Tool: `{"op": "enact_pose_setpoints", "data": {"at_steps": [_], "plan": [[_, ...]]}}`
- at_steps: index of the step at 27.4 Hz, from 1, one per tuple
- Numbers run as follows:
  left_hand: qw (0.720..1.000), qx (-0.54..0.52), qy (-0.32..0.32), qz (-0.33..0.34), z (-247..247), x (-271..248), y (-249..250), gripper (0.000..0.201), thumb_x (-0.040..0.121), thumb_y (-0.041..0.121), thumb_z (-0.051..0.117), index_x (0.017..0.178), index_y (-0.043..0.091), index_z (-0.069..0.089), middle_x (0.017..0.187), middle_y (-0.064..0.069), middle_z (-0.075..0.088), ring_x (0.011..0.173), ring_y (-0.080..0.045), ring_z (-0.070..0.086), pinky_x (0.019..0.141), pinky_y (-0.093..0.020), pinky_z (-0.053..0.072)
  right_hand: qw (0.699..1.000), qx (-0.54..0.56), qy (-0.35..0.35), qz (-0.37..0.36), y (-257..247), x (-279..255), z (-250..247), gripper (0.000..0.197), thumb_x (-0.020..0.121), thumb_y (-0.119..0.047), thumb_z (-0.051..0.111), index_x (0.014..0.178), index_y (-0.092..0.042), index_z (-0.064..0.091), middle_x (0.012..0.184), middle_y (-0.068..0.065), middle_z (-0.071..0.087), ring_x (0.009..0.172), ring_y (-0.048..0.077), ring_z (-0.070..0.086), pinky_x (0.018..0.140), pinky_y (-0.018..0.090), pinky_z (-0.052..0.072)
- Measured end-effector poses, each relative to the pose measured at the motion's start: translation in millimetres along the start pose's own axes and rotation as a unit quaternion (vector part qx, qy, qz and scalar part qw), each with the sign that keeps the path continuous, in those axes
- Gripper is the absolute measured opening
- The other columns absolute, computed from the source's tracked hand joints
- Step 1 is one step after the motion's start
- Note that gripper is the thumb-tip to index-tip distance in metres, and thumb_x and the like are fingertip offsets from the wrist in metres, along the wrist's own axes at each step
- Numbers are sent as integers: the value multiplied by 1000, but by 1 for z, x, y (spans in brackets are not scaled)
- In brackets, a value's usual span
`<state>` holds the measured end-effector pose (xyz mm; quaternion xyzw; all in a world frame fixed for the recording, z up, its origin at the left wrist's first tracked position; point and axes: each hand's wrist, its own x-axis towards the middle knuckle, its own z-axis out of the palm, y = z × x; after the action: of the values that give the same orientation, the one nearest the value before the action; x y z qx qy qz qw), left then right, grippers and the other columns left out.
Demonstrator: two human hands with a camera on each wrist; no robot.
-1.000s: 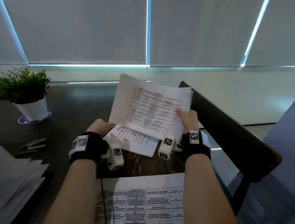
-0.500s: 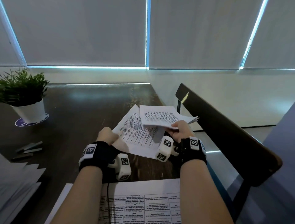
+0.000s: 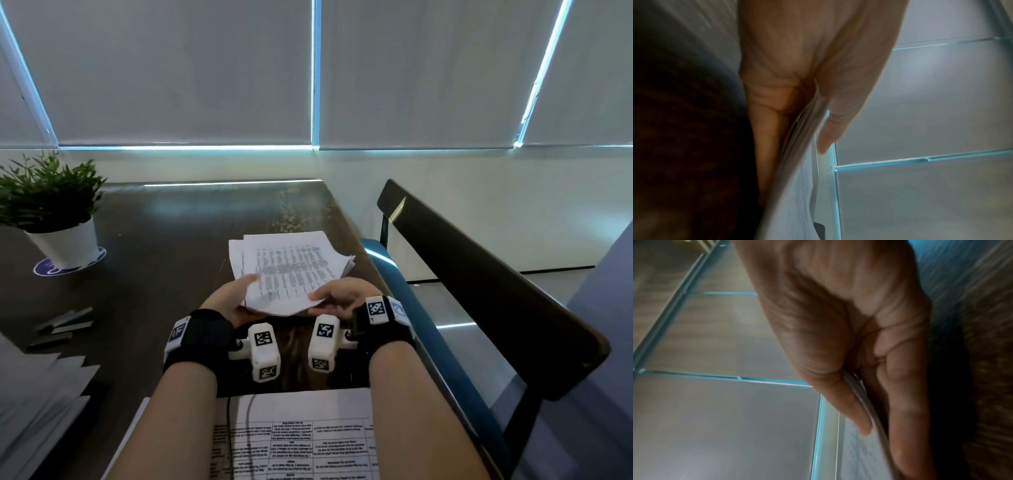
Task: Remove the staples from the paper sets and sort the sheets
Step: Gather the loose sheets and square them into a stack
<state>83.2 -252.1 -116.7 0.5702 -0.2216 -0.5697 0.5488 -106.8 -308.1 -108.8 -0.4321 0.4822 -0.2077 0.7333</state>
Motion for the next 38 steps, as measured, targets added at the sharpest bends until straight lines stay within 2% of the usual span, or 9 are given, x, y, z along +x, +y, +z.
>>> {"op": "enact_pose_setpoints", "data": {"at_steps": [4, 8, 13, 16, 20, 23, 28, 31, 38], "plan": [[999, 29, 3, -29, 2, -3, 2, 18, 97, 2, 41, 110, -3, 52, 96, -21, 61, 78, -30, 59, 57, -39, 53, 997, -69, -18, 32, 0, 6, 4, 28, 102, -20, 50, 120, 2, 52, 88, 22, 74, 62, 23, 70, 60, 26, 54], [999, -28, 18, -22, 0, 4, 5, 41, 96, -8, 33, 138, -7, 37, 134, -22, 50, 120, -38, 53, 80, -39, 48, 987, -141, -57, 50, 0, 1, -3, 75, 94, -65, 42, 115, 5, 55, 76, 21, 73, 61, 25, 72, 44, 25, 53], [994, -4, -98, -48, 20, -14, 7, 24, 97, -5, 36, 113, -7, 53, 88, -21, 71, 74, -26, 72, 57, -28, 58, 996, 47, 39, -70, -6, 1, 2, 33, 99, -11, 56, 131, -6, 51, 108, 18, 70, 95, 34, 69, 83, 41, 57], [998, 57, -34, -18, 11, -4, 6, 9, 95, -3, 46, 95, -6, 55, 72, -21, 68, 59, -25, 69, 49, -27, 57, 976, -10, 168, -135, -11, 4, -20, 39, 94, 5, 56, 133, 2, 53, 131, 17, 61, 117, 34, 59, 100, 44, 49], [947, 76, 260, 174, -47, 27, 22, 88, 67, 32, 70, 139, 2, 29, 129, -19, 50, 110, -26, 60, 94, -41, 51, 946, 27, 224, -235, -23, -23, -60, 35, 87, -5, 67, 122, -3, 59, 117, 17, 68, 101, 31, 68, 93, 52, 54], [919, 80, 247, 298, -59, 9, 39, 100, 70, 41, 70, 151, 18, 15, 153, -9, 29, 135, -22, 37, 111, -43, 34, 936, 26, 196, -290, -32, -51, -71, 32, 86, -3, 68, 117, -4, 61, 112, 12, 70, 103, 27, 67, 89, 45, 55], [905, 71, 91, 410, -39, -19, 48, 25, 84, 12, 61, 106, 21, 58, 98, 2, 68, 95, -16, 66, 78, -32, 54, 928, 1, 171, -330, -33, -61, -61, 17, 89, -1, 63, 104, -9, 61, 95, 0, 68, 87, 14, 64, 72, 25, 56], [881, 80, 76, 460, -30, -33, 57, 22, 94, 2, 48, 101, 23, 52, 95, 7, 62, 78, 4, 63, 62, -13, 52, 914, -13, 188, -360, -38, -54, -56, 26, 85, -11, 70, 109, -13, 63, 108, 4, 70, 106, 23, 63, 98, 46, 50], [910, 98, 94, 392, -27, -15, 37, 31, 86, -7, 43, 105, 14, 54, 87, 4, 61, 86, -17, 59, 69, -26, 48, 929, -24, 150, -337, -24, -35, -61, 43, 81, -11, 75, 121, -18, 60, 115, 5, 70, 108, 24, 66, 89, 44, 55]]}}
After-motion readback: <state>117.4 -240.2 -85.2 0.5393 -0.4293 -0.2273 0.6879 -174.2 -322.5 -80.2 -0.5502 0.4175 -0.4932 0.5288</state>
